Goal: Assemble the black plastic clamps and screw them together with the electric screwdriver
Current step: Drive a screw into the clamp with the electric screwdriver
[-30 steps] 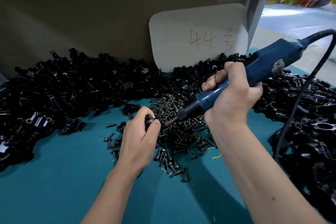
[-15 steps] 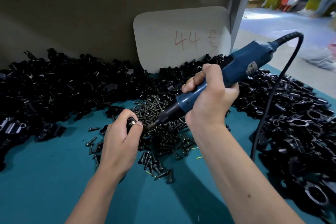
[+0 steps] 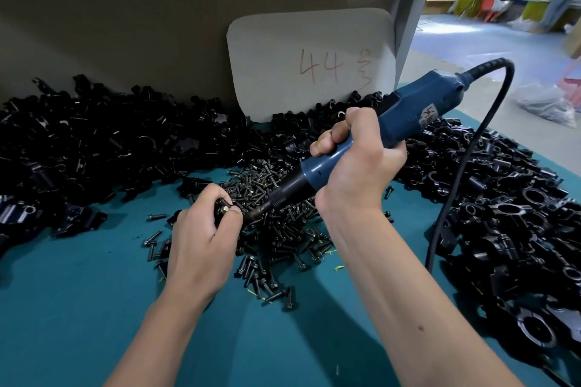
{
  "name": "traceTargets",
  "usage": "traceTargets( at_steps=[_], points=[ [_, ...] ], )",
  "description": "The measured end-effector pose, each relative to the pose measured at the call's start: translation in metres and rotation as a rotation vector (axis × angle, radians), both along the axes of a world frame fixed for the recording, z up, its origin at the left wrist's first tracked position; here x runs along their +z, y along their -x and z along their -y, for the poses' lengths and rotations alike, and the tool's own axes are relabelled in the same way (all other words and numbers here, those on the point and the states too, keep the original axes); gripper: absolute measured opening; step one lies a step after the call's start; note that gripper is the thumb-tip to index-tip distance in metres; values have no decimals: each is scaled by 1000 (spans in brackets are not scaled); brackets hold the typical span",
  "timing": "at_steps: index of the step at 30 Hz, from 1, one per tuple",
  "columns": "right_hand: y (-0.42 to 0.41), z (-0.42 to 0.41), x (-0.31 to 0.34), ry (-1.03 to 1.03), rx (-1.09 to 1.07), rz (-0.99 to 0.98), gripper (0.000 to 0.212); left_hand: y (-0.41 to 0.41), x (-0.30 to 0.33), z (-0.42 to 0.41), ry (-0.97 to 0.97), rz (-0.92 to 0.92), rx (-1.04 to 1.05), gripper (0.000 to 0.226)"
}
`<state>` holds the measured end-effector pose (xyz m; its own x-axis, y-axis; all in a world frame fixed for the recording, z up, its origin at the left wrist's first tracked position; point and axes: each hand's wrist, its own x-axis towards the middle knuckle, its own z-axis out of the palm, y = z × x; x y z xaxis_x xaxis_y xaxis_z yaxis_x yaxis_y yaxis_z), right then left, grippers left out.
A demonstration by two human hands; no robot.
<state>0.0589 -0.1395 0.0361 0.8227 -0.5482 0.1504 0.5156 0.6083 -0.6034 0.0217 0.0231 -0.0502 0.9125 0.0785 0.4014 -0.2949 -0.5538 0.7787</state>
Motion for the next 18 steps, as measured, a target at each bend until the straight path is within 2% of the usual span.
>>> traceTargets(
  at_steps=[10,18],
  points=[
    [2,-7,-1,-11,-28,23,25,-3,-3,-4,74,-17,19,19],
    [2,-6,-1,-15,-20,32,18,-3,-3,-6,97,-22,9,22]
  ],
)
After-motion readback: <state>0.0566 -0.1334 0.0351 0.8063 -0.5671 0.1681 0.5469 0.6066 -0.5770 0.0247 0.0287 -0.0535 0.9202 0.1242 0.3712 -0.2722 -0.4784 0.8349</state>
